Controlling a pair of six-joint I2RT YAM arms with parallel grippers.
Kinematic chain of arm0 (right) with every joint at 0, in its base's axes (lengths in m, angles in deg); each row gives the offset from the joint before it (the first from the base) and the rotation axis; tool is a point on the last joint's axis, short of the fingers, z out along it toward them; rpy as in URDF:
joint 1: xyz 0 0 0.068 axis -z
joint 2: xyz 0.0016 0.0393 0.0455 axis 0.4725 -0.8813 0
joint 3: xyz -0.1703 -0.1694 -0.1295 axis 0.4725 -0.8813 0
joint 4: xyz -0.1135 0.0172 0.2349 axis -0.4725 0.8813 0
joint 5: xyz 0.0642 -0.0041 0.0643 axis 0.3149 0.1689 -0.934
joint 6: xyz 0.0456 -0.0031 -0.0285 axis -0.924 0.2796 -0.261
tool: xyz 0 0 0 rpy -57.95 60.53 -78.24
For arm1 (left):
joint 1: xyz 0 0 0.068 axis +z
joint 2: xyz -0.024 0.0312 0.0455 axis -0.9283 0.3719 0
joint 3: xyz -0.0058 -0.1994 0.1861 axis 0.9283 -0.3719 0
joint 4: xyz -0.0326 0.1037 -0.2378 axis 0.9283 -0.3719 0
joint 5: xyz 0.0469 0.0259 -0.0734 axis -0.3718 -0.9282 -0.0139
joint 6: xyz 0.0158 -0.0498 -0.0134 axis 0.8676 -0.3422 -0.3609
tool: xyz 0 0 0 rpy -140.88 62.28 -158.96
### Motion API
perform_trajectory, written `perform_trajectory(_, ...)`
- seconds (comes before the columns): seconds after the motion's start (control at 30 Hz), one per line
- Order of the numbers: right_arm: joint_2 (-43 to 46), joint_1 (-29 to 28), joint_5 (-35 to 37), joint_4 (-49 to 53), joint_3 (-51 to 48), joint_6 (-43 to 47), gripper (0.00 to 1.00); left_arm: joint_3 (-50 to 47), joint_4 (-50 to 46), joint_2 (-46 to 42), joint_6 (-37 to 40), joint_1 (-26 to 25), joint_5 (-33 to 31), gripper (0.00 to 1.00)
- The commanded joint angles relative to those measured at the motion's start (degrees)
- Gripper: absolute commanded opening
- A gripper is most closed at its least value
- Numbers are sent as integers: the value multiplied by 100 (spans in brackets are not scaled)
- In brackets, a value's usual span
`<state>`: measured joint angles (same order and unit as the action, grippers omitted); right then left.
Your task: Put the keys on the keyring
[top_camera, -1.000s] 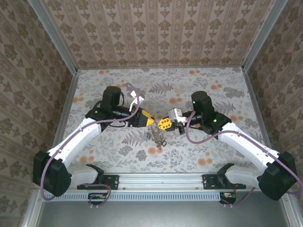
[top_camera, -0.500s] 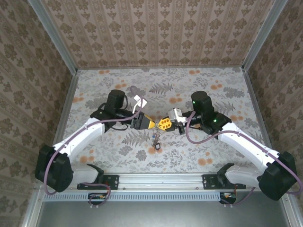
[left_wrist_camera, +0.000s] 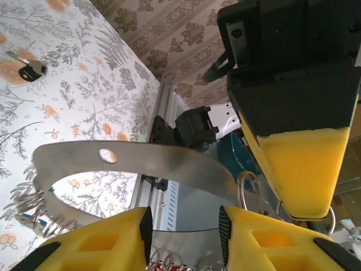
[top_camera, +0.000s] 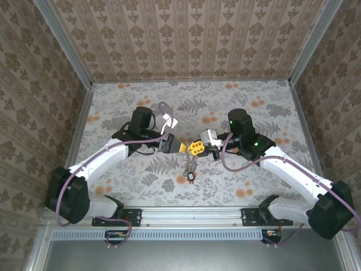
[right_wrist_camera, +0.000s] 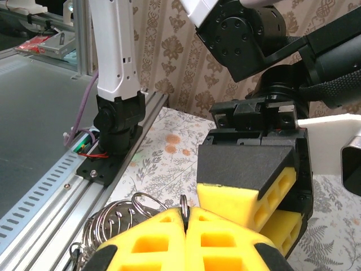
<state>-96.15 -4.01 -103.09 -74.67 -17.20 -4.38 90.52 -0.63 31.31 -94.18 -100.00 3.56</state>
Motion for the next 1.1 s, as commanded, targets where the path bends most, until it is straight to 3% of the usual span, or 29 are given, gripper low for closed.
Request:
perform_trajectory(0.0, 113, -14, -90, -42, 160, 104, 0, 250, -327, -64, 227, 34, 366, 41)
perform_trajectory(0.23, 113, -14, -55, -39, 137, 134, 0, 265, -955, -175, 522, 375, 348, 45)
perform_trajectory(0.47, 56, -14, -26, -95, 159, 141, 0, 149, -317, -301, -319, 353, 139, 54)
perform_trajectory(0.73, 34, -14, 6, -36, 160, 202, 0, 336, -279, -288, -578, 231, -24, 57)
perform_trajectory(0.87, 16, -14, 51, 25, 147, 255, 0, 331, -164, -225, -840, 131, -128, 55)
perform_trajectory(0.97, 15, -14, 100, 46, 151, 277, 0, 316, 10, -162, -1018, 9, -150, 44)
perform_trajectory(1.07, 8, -14, 202, 116, 159, 332, 0, 376, -86, -200, -967, -4, -264, 45)
